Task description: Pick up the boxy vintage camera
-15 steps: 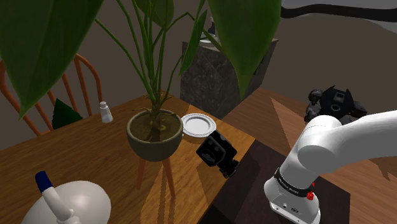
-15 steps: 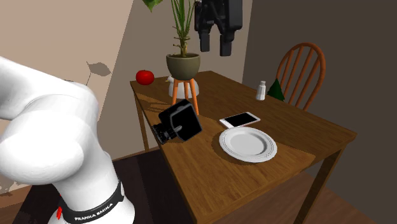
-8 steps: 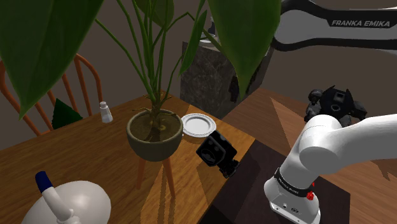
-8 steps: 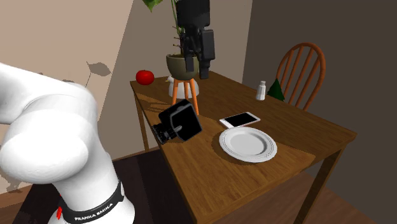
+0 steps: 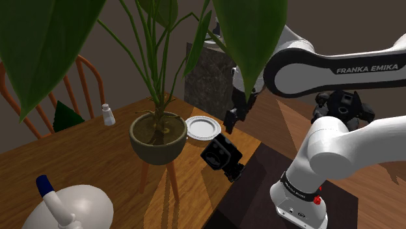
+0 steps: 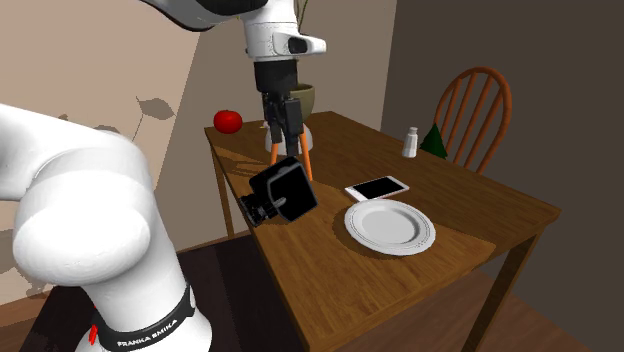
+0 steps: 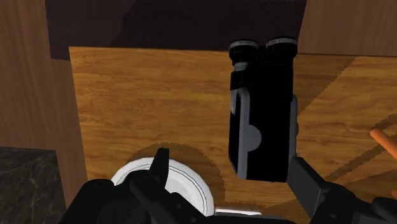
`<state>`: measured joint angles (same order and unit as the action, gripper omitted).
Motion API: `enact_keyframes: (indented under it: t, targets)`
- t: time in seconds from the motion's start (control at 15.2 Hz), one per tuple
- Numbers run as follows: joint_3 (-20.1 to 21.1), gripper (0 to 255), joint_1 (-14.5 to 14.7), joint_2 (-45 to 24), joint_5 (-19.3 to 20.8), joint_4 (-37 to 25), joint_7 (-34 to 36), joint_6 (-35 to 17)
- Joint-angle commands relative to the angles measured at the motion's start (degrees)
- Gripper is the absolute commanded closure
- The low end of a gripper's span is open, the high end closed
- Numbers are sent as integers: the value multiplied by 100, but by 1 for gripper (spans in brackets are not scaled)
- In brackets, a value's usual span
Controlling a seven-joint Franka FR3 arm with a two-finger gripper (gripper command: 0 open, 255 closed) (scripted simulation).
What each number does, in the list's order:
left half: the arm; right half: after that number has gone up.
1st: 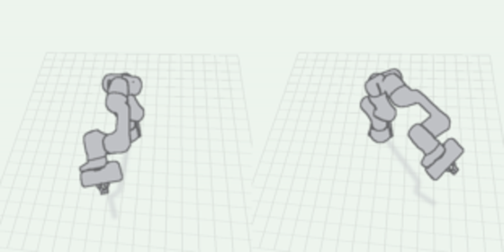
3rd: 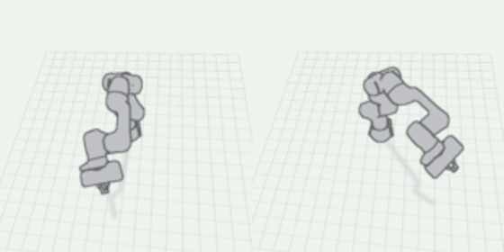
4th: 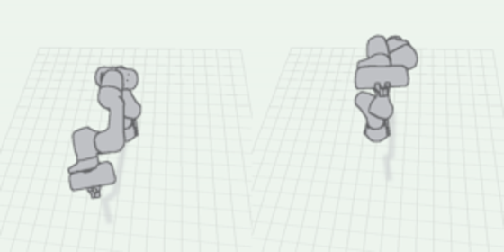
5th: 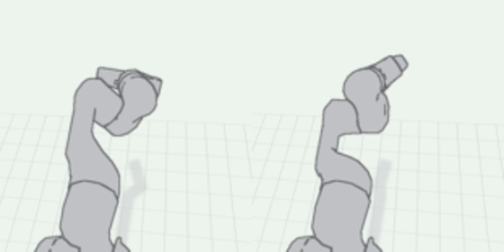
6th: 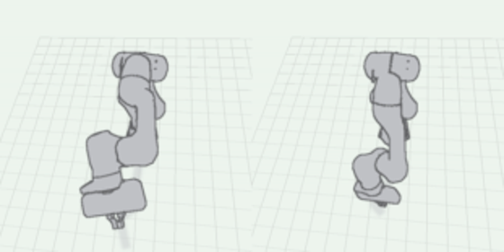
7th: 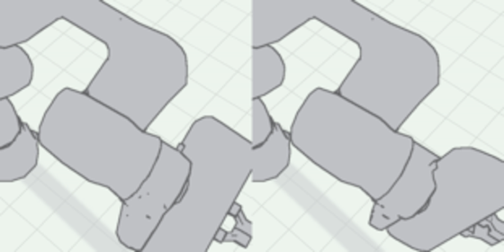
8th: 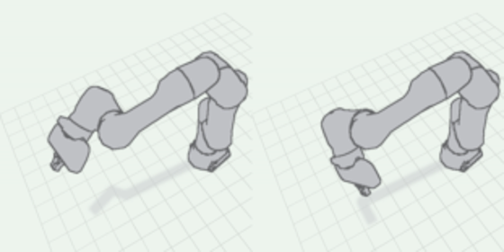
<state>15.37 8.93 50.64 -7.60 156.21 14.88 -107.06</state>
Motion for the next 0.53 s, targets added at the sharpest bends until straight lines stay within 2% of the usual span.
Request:
enact_keyframes:
  t: [0.0, 0.2, 0.46]
  targets:
    - [237, 0, 132, -67, -166, 240, 189, -321]
    - [655, 0, 349, -289, -436, 487, 517, -795]
    - [755, 0, 378, -422, -508, 676, 557, -1112]
